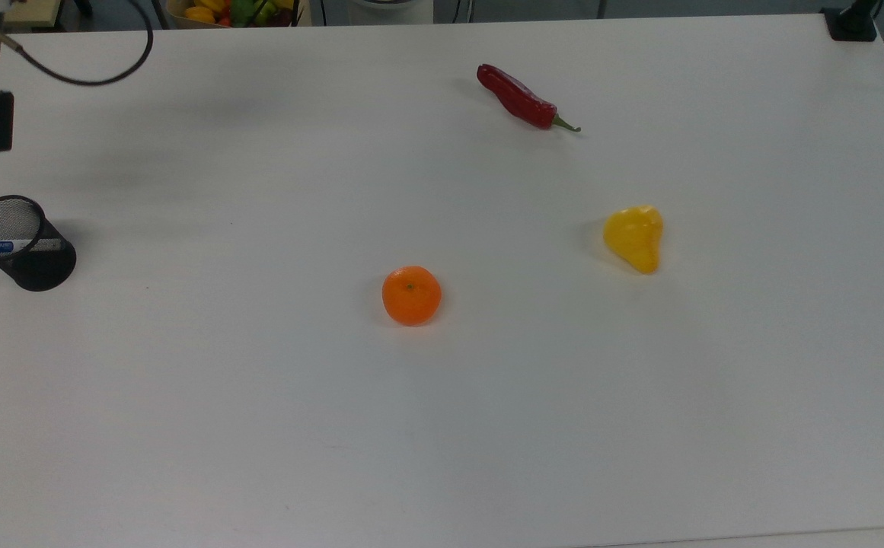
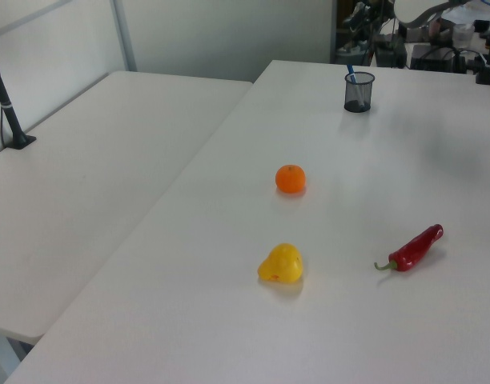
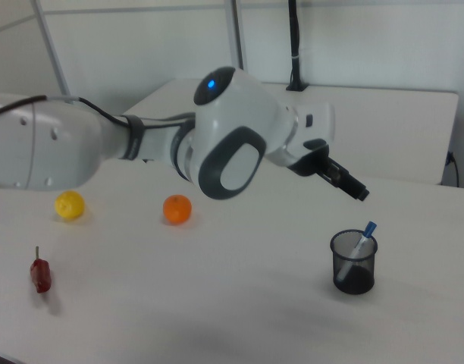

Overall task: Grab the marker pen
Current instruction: 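Lower the gripper over the cup onto the blue-capped marker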

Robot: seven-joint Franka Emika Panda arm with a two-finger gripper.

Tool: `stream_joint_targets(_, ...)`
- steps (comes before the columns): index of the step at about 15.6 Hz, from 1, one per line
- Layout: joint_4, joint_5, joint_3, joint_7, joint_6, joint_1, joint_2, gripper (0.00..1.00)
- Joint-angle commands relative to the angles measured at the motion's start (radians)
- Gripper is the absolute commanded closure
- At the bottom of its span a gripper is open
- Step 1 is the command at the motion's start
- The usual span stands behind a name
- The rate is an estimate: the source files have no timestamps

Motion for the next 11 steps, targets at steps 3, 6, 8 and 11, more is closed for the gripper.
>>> stream_joint_targets(3,0.066,0.002,-0.005,0.069,0.166,-0.018,0.159,0.0)
stream_joint_targets(6,0.095,0.004,-0.005,0.072,0.239,-0.035,0.231,0.0)
stream_joint_targets(8,0.115,0.007,-0.005,0.072,0.267,-0.039,0.274,0.0)
stream_joint_targets(11,0.166,0.007,0.001,0.075,0.273,-0.049,0.334,0.0)
